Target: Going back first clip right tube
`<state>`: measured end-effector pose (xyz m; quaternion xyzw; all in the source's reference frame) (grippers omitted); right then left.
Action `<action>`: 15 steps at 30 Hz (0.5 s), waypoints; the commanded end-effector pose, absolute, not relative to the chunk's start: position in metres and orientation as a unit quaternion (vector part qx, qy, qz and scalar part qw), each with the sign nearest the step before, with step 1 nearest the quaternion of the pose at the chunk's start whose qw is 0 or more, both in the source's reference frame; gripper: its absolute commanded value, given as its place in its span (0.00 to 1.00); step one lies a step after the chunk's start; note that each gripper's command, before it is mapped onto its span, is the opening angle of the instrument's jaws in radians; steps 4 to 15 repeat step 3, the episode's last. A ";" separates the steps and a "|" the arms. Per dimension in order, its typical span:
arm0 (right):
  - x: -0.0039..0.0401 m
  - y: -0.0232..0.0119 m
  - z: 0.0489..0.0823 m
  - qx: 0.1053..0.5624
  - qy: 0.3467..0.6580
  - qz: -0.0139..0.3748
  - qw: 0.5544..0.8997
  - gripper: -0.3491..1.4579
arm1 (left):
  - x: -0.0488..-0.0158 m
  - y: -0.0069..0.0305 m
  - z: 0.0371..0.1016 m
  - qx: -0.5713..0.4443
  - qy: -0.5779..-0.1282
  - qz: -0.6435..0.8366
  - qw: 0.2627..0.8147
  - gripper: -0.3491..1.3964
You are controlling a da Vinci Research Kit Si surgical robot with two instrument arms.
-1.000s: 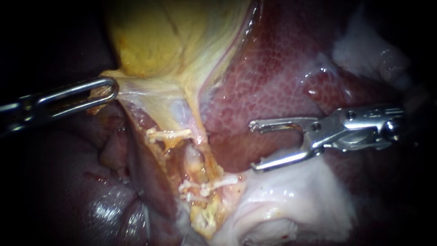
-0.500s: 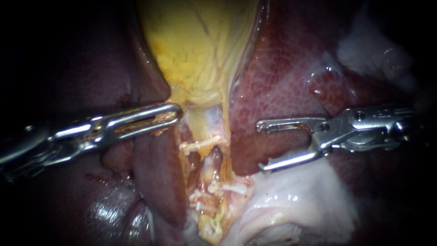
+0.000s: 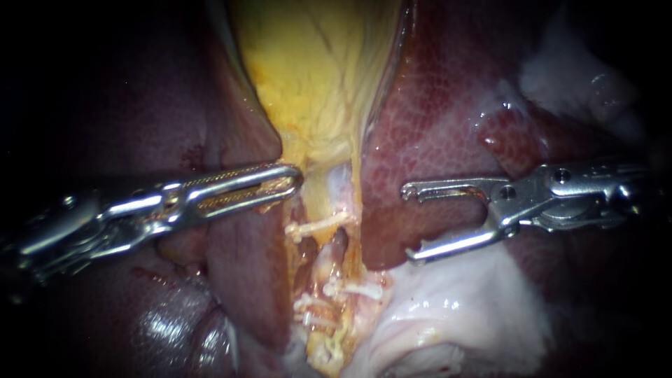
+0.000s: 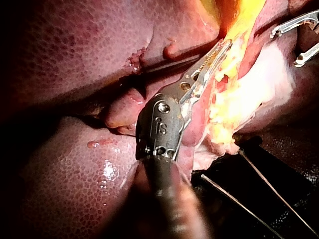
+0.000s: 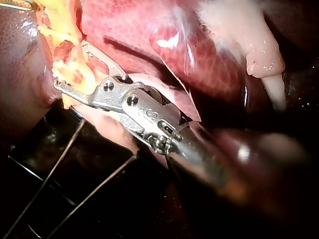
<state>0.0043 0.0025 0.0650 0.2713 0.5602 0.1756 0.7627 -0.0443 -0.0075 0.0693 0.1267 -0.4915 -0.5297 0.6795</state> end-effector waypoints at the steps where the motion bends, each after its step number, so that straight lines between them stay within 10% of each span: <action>1: 0.0044 0.0025 0.0651 0.271 0.560 0.176 0.763 0.52 | -0.0443 -0.0074 0.0693 0.127 -0.491 -0.530 0.680 0.00; 15: 0.0044 0.0024 0.0651 0.271 0.560 0.176 0.763 0.52 | -0.0442 -0.0073 0.0692 0.128 -0.491 -0.529 0.680 0.00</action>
